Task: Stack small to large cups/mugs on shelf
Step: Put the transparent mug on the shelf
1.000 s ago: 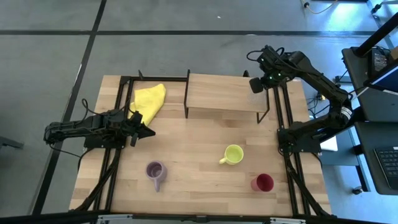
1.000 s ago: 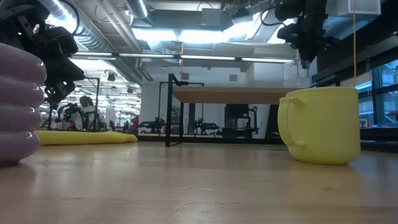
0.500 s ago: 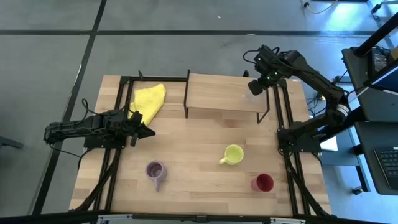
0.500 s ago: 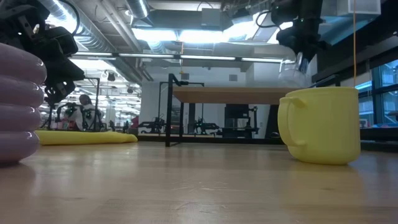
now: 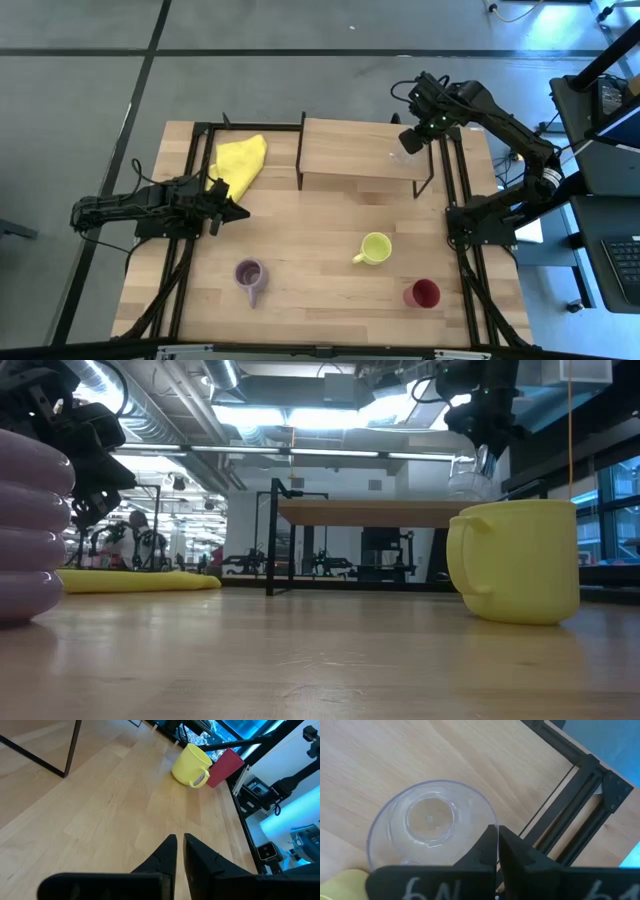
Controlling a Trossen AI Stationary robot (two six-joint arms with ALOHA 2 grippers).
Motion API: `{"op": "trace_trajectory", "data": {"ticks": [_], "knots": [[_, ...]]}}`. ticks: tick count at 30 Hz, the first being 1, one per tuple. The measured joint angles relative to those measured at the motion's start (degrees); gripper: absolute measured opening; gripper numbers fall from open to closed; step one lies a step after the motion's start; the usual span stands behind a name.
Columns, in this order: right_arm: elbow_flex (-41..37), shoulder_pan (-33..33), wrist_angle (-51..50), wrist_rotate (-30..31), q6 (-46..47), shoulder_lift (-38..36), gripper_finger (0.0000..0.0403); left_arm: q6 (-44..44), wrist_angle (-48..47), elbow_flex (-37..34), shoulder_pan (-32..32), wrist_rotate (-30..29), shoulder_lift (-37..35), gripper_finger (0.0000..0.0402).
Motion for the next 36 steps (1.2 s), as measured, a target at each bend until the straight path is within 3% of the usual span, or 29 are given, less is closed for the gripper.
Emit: {"op": "trace_trajectory", "data": {"ticks": [9, 36], "knots": [[4.69, -0.02, -0.33, 0.26, 0.21, -0.07, 0.0012, 0.00, 0.02, 0.01, 0.00, 0.01, -0.01, 0.0027], [4.73, -0.09, -1.40, 0.22, 0.47, 0.31, 0.0012, 0.00, 0.02, 0.00, 0.00, 0.02, 0.00, 0.0027]]}}
